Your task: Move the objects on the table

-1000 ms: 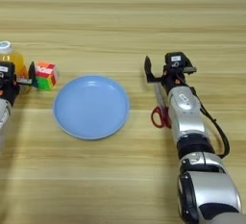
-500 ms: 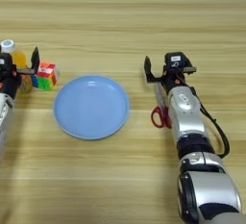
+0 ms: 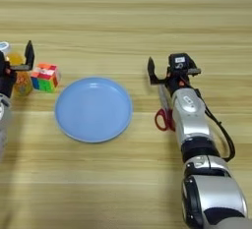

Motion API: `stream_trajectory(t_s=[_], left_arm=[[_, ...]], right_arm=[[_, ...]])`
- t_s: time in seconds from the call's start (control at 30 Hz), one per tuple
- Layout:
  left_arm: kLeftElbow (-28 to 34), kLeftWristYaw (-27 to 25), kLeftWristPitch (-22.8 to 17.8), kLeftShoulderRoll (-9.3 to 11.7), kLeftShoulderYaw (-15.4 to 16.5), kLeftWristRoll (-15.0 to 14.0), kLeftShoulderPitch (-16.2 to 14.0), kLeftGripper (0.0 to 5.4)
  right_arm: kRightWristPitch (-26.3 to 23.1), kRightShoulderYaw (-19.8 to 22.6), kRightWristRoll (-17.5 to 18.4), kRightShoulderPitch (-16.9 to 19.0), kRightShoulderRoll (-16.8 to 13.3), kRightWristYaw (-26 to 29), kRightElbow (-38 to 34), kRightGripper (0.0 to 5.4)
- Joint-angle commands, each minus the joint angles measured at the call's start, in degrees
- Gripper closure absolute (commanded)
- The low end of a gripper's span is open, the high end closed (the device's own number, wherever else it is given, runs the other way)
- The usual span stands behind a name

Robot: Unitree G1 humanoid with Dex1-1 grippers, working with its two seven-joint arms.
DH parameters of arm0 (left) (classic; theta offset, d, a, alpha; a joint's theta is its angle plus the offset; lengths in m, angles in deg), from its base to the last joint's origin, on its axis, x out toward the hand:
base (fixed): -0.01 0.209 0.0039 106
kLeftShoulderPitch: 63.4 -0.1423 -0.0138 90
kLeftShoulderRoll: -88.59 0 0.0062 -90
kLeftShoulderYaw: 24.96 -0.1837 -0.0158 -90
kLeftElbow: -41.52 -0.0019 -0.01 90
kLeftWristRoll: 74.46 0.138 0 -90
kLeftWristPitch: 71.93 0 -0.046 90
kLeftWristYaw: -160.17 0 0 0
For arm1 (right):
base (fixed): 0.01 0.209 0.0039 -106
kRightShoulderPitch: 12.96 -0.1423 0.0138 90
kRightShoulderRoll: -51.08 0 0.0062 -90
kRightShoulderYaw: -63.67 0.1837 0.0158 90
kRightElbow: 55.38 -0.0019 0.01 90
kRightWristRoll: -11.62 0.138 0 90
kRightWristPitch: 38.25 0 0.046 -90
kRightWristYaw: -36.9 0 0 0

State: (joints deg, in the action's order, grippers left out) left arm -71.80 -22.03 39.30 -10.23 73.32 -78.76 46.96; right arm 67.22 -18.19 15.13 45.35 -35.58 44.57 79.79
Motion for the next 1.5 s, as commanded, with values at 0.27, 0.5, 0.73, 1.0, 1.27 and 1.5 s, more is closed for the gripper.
stream_trajectory(t_s=[0.27,0.5,0.73,1.0,1.27,1.5], left_arm=[[3.7,-0.6,9.6,-0.8,1.7,-2.8,0.6,0.00],[9.2,-2.5,12.6,-1.1,2.6,-6.4,0.2,0.00],[9.1,8.2,14.2,0.6,9.7,0.7,0.7,0.00],[-1.4,18.8,5.8,4.7,11.8,10.0,2.2,0.00],[-12.5,15.1,-0.3,6.7,9.2,8.4,5.1,0.00],[-17.5,11.8,-2.2,8.3,8.0,7.2,6.3,0.00]], right_arm=[[-0.1,-0.4,-0.3,-0.3,-0.1,0.6,-0.4,0.00],[0.1,-1.3,-0.5,0.0,-0.1,1.8,-0.6,0.00],[1.0,-4.0,-0.8,1.5,0.7,5.8,-3.4,0.00],[0.8,-6.8,-1.2,3.9,1.6,9.6,-7.9,0.00],[0.1,-8.0,-1.4,5.8,2.2,10.7,-12.3,0.00],[-3.8,-13.9,-3.6,11.8,3.1,13.7,-23.8,0.00]])
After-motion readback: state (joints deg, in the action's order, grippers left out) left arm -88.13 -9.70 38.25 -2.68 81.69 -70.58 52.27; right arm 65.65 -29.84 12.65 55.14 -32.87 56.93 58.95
